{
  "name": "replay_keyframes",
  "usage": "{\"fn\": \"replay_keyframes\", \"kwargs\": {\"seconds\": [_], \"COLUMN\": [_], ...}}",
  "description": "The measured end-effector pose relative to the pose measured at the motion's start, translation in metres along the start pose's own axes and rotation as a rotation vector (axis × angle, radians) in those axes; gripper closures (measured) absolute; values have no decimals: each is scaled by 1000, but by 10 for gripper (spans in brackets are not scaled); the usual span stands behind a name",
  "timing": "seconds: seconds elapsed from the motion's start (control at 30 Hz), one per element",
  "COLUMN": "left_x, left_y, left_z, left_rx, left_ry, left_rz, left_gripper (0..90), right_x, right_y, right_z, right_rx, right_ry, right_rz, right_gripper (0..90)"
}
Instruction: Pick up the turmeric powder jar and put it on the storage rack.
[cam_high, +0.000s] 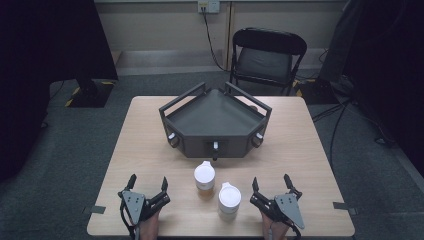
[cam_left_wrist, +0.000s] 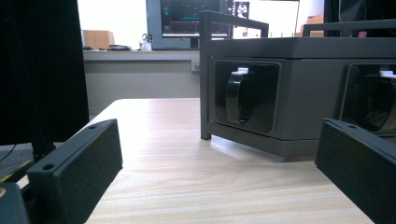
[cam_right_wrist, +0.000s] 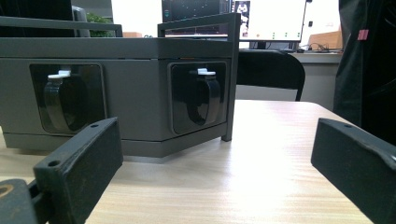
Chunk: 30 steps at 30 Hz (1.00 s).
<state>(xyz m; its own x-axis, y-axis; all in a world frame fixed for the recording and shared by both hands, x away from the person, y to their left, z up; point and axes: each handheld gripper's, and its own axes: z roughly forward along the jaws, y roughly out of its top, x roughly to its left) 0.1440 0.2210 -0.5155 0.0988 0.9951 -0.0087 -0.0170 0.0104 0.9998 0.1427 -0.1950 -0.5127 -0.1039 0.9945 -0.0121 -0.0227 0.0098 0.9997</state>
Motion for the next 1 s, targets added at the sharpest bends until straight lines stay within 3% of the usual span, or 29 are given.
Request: {"fn": "replay_keyframes", "kwargs": {"seconds": [1.0], "left_x": [1], "left_y": [1], "left_z": [0], "left_rx": [2], "left_ry": [-4], "left_rz": [0], "left_gripper": [0], "right_x": [0], "right_y": [0], "right_z": [0], "right_rx": [-2], "right_ry": [1], "right_rz": [0], "right_gripper": [7]}}
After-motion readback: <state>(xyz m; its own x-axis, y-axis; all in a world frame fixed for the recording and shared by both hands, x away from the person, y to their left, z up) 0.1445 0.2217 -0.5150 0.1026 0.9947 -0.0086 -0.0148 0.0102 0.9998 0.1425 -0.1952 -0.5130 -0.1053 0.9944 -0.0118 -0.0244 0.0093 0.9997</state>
